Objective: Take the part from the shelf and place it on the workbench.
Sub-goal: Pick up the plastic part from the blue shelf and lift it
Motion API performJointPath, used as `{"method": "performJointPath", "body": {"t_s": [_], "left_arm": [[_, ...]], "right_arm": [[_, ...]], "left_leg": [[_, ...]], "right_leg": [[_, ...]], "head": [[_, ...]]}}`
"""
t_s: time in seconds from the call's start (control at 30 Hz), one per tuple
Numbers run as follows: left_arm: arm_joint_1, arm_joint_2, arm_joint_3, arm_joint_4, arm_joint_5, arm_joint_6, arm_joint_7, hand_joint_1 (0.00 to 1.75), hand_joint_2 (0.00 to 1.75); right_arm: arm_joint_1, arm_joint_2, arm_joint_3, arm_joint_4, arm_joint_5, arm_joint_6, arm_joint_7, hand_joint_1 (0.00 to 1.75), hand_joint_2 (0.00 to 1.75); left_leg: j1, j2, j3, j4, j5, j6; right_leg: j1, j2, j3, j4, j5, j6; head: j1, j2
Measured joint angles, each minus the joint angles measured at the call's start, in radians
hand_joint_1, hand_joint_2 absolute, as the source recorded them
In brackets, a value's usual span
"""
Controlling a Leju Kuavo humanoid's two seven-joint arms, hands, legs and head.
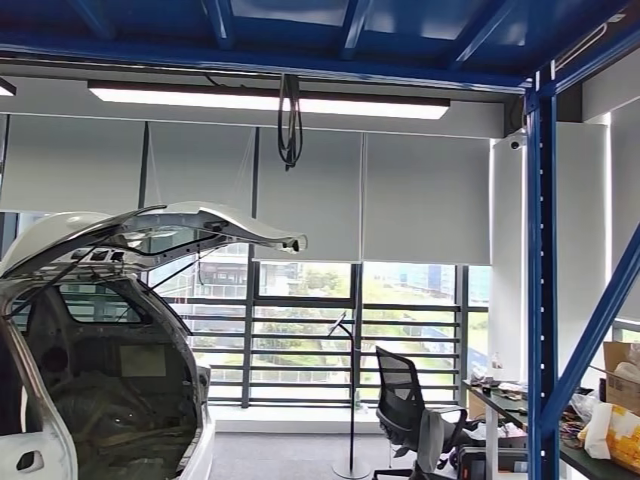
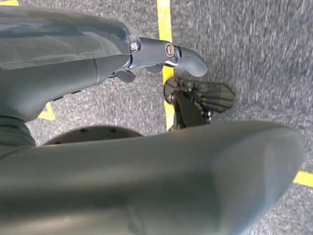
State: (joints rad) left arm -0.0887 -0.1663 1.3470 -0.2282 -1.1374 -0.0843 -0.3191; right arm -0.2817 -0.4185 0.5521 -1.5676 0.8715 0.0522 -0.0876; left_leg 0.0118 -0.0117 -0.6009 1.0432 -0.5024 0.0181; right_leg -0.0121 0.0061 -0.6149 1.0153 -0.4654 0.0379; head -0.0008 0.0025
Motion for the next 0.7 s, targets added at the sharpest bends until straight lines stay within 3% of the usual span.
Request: {"method": "performJointPath", "body": {"t_s": [0.43,0.7], "left_arm": [[-0.002,-0.041,0.0,0.002,-0.002,-0.003,0.019,0.0,0.0],[-0.002,-0.056,0.0,0.002,0.005,-0.011,0.018,0.0,0.0]], "right_arm": [[0.105,0.011,0.021,-0.105,0.385,-0.103,0.098,0.0,1.75],[0.142,0.024,0.012,-0.11,0.487,-0.107,0.107,0.0,1.75]], "left_leg": [[0.0,0.0,0.0,0.0,0.0,0.0],[0.0,0.0,0.001,0.0,0.0,0.0]], "right_leg": [[0.0,0.0,0.0,0.0,0.0,0.0],[0.0,0.0,0.001,0.0,0.0,0.0]], "head": [[0.0,0.0],[0.0,0.0]]}}
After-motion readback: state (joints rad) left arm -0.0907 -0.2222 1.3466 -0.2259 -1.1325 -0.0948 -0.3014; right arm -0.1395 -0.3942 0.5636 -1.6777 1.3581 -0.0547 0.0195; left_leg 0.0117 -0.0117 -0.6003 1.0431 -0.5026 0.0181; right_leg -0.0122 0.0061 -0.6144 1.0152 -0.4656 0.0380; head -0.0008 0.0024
